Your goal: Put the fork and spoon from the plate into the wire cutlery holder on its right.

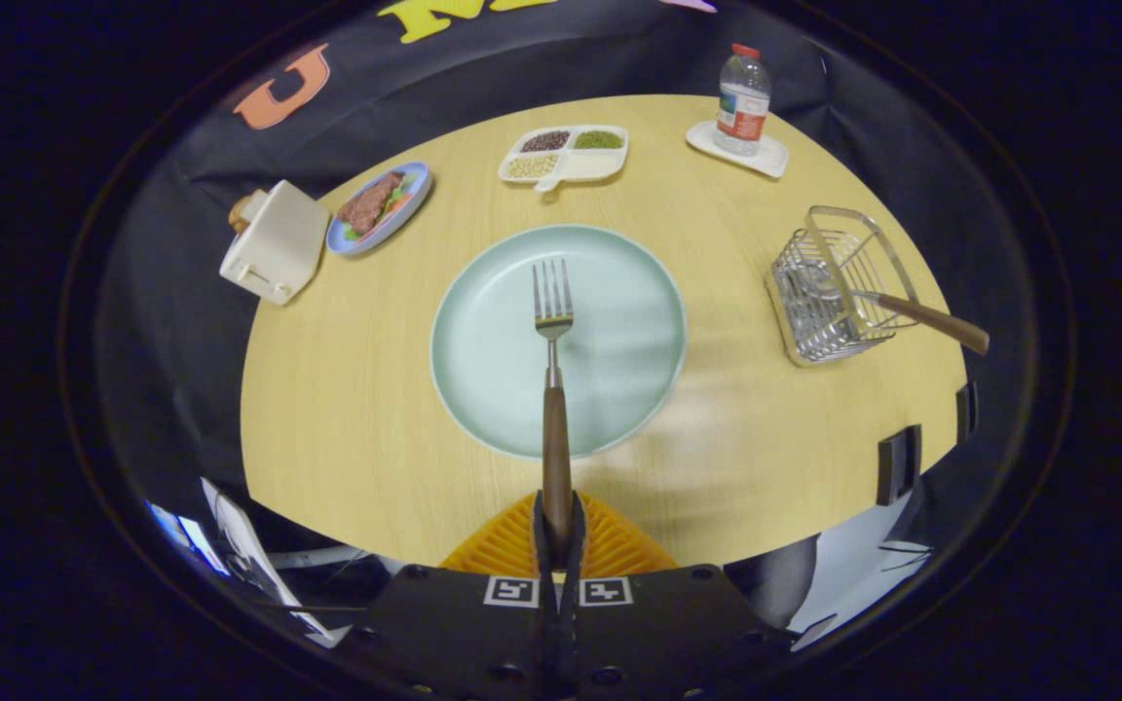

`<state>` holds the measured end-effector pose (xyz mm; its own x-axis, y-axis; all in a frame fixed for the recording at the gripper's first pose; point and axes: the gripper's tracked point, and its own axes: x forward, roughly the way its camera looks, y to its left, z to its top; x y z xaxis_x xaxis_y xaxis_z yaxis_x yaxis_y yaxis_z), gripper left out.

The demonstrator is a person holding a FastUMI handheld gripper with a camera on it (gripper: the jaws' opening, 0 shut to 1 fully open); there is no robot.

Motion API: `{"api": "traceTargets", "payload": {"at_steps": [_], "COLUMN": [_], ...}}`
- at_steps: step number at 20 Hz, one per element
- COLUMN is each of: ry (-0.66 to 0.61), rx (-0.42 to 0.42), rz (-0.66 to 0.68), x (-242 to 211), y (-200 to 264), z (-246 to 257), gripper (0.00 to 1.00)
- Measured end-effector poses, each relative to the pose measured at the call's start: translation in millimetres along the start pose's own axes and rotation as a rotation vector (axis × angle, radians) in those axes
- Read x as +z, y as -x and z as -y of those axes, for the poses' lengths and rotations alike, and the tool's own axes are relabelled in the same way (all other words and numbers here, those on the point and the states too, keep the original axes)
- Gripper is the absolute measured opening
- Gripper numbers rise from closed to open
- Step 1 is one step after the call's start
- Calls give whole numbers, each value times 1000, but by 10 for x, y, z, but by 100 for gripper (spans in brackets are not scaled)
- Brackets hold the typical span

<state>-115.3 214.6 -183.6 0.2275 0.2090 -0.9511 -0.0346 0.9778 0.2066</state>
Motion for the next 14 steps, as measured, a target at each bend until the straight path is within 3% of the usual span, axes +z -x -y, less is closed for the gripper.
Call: {"api": "traceTargets", "payload": {"at_steps": [8, 14], "ry": [-27, -95], "rx": [23, -16], "rz": [104, 148], "x": [312, 420], "y": [821, 1151], "z": [438, 1152], "gripper": [0, 0]}}
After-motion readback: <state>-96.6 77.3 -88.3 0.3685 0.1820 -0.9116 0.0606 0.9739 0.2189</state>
